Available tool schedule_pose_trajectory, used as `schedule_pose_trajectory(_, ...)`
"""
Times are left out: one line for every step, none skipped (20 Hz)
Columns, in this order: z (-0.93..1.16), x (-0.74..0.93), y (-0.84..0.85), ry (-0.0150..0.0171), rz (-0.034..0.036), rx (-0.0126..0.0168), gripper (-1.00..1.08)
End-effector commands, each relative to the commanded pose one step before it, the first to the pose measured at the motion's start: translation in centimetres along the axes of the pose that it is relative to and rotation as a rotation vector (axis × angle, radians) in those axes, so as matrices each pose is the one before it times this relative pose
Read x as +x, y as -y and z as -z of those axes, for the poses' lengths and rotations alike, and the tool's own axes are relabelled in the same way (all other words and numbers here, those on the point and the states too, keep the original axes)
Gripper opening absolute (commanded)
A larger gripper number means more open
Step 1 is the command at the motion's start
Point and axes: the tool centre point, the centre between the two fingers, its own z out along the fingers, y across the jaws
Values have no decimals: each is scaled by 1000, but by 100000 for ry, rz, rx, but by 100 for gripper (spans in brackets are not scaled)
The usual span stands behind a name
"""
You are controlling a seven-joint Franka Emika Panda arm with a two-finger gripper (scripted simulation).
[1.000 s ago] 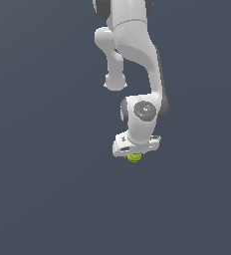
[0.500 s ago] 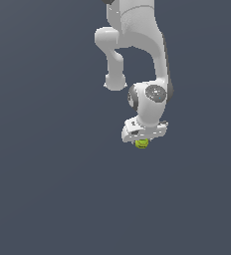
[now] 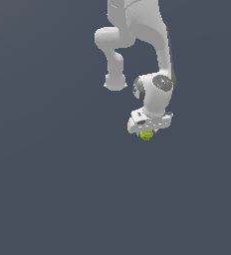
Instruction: Pick up the object and move it to a goal position.
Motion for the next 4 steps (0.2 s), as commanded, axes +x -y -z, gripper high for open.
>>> schedule_pose_trajectory(216,-410,463,-158,-90,-6,-100)
schedule_pose_trajectory(36,-87,119,0,0,0,-100)
schedule_pose_trajectory(24,-50,79,0,0,0,-100)
schedule_pose_trajectory(8,-15,27,0,0,0,-100)
